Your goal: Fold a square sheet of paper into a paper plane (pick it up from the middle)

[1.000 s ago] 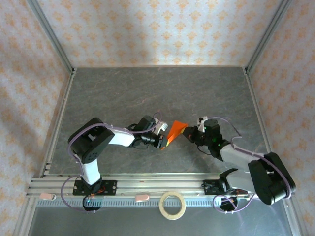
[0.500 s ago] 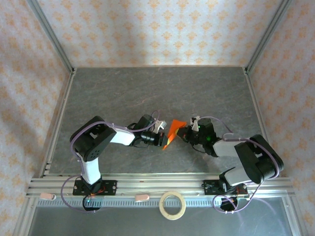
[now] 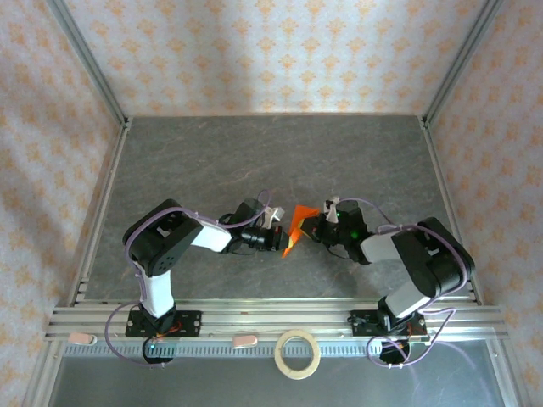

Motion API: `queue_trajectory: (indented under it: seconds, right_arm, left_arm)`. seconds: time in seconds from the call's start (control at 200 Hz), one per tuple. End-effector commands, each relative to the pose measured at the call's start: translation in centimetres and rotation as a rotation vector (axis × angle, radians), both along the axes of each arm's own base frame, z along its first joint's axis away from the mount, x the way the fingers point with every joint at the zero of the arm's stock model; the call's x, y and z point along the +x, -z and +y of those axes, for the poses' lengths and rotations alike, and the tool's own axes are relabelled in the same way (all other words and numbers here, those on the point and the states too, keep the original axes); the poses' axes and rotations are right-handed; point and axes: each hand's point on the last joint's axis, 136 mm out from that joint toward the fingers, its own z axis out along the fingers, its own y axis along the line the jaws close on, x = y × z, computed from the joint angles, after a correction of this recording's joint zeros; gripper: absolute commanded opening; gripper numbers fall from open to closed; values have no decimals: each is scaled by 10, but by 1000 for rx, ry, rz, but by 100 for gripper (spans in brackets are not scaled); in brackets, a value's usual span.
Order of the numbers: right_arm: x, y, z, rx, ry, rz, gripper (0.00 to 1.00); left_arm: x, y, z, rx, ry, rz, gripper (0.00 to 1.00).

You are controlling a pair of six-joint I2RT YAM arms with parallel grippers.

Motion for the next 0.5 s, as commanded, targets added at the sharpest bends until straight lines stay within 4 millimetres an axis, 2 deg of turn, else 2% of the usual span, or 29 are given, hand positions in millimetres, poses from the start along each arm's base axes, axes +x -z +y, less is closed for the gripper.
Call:
queue_trajectory:
  seconds: [0.0, 0.415, 0.435, 0.495]
  right_arm:
    - [10, -10, 5, 23, -9, -41, 0]
    - [20, -4, 6, 25, -20, -23, 0]
    - [20, -4, 6, 25, -20, -22, 0]
    - [21, -2, 6, 23, -20, -17, 0]
  left_arm:
    - [0, 14, 3, 10, -41, 19, 0]
    - [4, 18, 8, 15, -87, 55, 0]
    - [1, 29, 10, 32, -89, 79, 0]
    - [1, 30, 10, 32, -96, 85, 0]
